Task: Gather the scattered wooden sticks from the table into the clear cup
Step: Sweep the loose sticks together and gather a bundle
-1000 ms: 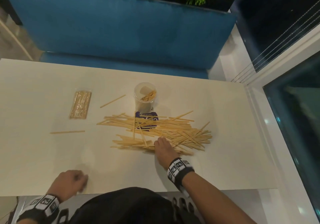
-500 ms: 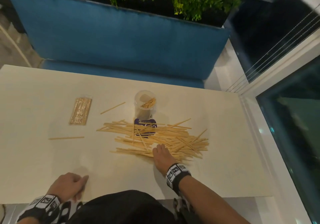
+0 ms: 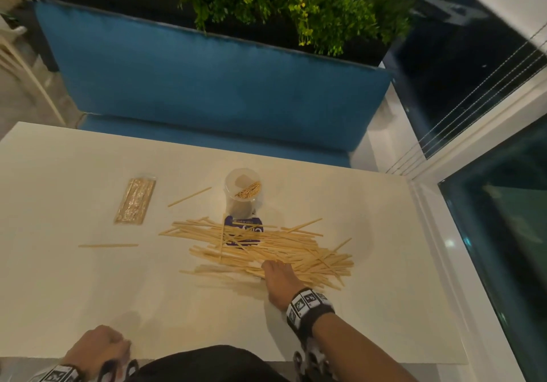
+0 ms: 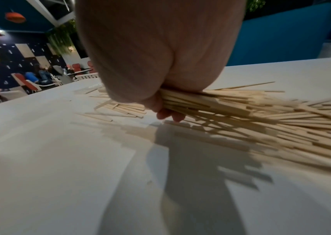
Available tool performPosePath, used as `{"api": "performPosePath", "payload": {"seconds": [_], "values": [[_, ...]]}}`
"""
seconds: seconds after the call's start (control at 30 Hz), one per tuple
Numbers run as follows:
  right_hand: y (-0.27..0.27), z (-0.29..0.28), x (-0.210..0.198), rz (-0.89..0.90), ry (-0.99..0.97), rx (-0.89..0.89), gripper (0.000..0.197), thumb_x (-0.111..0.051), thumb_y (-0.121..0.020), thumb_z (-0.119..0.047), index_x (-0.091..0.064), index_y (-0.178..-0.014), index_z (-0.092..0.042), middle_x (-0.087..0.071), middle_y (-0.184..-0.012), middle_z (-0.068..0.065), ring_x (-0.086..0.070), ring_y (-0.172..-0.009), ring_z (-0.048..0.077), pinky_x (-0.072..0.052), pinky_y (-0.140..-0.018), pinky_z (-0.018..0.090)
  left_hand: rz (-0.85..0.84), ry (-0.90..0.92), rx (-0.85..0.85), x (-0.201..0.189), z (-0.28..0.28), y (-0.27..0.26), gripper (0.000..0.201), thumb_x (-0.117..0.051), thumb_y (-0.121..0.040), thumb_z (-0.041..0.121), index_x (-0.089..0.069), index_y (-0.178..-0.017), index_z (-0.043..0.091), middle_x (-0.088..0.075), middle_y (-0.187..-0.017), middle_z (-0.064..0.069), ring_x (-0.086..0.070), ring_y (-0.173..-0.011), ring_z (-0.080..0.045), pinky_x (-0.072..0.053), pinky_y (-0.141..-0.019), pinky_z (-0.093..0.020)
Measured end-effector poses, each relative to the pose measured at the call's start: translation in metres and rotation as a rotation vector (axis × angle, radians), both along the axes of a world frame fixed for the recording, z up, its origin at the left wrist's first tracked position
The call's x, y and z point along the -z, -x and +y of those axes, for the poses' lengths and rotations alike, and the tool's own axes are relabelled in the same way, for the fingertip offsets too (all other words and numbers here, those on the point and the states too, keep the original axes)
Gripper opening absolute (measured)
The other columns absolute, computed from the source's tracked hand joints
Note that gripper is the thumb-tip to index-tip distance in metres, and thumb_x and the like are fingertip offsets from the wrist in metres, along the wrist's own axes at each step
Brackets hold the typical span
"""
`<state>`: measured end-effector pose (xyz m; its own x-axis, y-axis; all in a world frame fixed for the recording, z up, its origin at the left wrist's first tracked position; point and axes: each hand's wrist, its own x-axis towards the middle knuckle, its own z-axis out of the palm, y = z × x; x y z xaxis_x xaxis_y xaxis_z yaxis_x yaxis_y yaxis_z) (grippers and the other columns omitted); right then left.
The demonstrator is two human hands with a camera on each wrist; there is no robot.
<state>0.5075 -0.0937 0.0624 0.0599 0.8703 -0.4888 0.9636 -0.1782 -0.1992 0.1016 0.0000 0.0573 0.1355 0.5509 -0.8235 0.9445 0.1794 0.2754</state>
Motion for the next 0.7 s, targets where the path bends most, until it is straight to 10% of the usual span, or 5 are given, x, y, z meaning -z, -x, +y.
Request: {"api": "performPosePath", "payload": {"seconds": [0.23, 0.37, 0.57, 0.7], "values": [[-0.011, 0.007, -0.006, 0.089, -0.014, 0.048, 0.03, -0.043, -0.108, -0.028, -0.046, -0.132, -0.01, -0.063, -0.121, 0.014, -0.061, -0.102, 0.033, -0.051, -0.089, 0.048, 0.087, 0.032, -0.047, 0.016, -0.022, 0.012, 0.034, -0.065, -0.09, 0.036, -0.078, -0.066, 0.015, -0.076, -0.067, 0.004, -0.074, -0.071, -0.01, -0.054, -0.079, -0.022], [-0.011, 0.01, -0.005, -0.025, -0.041, 0.081, 0.05, -0.044, -0.104, -0.056, -0.056, -0.126, -0.013, -0.07, -0.106, 0.012, -0.067, -0.092, 0.033, -0.056, -0.077, 0.044, 0.078, 0.002, -0.034, 0.032, -0.024, 0.026, 0.03, -0.065, -0.083, 0.039, -0.079, -0.067, 0.018, -0.076, -0.066, 0.003, -0.075, -0.071, -0.015, -0.057, -0.083, -0.031], [-0.01, 0.019, -0.01, -0.064, -0.041, 0.115, 0.029, -0.058, -0.098, -0.036, -0.071, -0.108, -0.011, -0.069, -0.103, 0.014, -0.067, -0.096, 0.034, -0.053, -0.081, 0.04, 0.071, 0.004, 0.026, 0.001, -0.022, 0.008, 0.031, -0.063, -0.089, 0.031, -0.079, -0.064, 0.023, -0.075, -0.063, 0.004, -0.075, -0.069, -0.015, -0.057, -0.081, -0.028], [-0.009, 0.03, -0.018, -0.052, -0.068, 0.124, 0.027, -0.062, -0.098, -0.036, -0.072, -0.102, -0.011, -0.07, -0.094, 0.012, -0.068, -0.087, 0.031, -0.058, -0.077, 0.04, -0.01, -0.034, 0.008, -0.033, -0.01, -0.018, 0.034, -0.058, -0.094, 0.024, -0.076, -0.069, 0.008, -0.076, -0.064, -0.001, -0.073, -0.059, -0.014, -0.049, -0.054, -0.022]]}}
